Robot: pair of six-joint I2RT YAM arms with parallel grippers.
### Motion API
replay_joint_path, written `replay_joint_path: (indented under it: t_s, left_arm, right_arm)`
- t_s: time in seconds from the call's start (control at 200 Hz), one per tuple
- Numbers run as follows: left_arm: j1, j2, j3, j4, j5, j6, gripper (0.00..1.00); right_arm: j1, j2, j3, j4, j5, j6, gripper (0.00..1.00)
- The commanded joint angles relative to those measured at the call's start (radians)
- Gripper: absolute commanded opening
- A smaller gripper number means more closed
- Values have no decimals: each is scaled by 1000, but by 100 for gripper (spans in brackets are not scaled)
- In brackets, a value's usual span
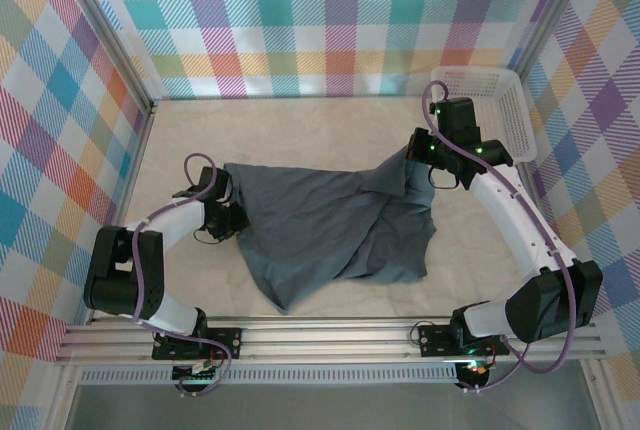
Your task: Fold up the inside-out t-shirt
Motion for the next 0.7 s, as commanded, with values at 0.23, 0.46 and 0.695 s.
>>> replay_joint_path:
  t_s: [0.23,0.46,0.695]
  left_arm:
    - [-6,-101,-7,30,82,-8,1]
    - [-6,-98,10,0,74,15,0]
    - [-3,-167,107,-92,82,23,0]
  right_arm:
    - [-1,-5,-3,4,-13,18,0]
    - [-1,-6,4,6,-23,20,0]
    - [0,-15,29,-16,-9,11,0]
